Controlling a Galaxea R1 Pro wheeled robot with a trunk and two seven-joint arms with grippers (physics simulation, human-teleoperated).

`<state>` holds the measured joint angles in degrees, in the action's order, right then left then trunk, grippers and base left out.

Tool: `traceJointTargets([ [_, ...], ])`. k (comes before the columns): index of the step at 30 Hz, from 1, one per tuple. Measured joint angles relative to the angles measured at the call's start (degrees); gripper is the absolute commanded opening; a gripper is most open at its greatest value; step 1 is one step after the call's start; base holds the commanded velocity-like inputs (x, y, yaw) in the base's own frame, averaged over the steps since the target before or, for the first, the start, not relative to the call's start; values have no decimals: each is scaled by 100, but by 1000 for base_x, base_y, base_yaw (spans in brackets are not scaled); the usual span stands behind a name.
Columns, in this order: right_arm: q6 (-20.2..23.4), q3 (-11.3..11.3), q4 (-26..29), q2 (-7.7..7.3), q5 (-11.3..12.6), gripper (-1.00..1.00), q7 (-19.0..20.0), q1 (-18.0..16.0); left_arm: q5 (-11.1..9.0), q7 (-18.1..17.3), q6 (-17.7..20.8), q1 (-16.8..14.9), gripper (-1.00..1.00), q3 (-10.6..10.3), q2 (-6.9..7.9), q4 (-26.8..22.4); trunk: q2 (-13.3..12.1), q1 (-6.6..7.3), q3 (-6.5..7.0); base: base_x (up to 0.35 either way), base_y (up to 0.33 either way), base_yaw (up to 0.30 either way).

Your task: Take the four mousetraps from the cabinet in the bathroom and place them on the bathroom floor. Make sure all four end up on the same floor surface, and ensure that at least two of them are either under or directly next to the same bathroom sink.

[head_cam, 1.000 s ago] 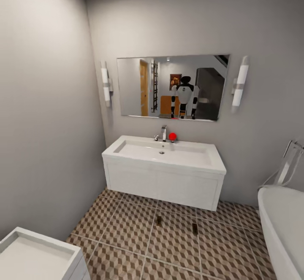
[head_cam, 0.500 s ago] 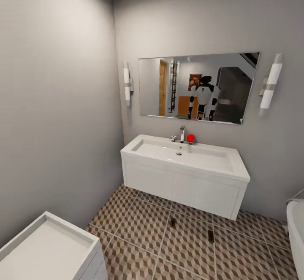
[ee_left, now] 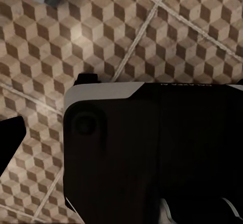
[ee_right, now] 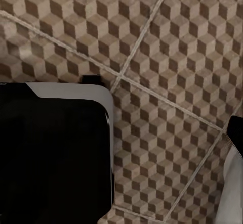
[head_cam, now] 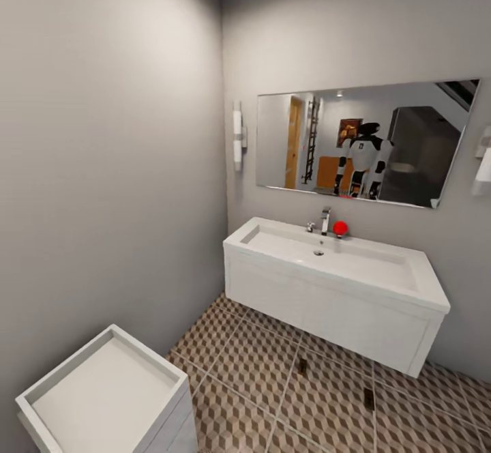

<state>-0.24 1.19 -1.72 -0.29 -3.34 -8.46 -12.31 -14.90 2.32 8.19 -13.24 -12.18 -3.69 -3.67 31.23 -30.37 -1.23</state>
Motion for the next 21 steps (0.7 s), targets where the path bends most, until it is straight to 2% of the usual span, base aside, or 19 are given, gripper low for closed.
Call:
traceJointTargets([
  [21, -7, 0, 0, -35, -20, 100, 0, 0, 8, 30, 78, 0, 100, 0, -12, 26, 0, 0, 0, 0, 0, 290],
])
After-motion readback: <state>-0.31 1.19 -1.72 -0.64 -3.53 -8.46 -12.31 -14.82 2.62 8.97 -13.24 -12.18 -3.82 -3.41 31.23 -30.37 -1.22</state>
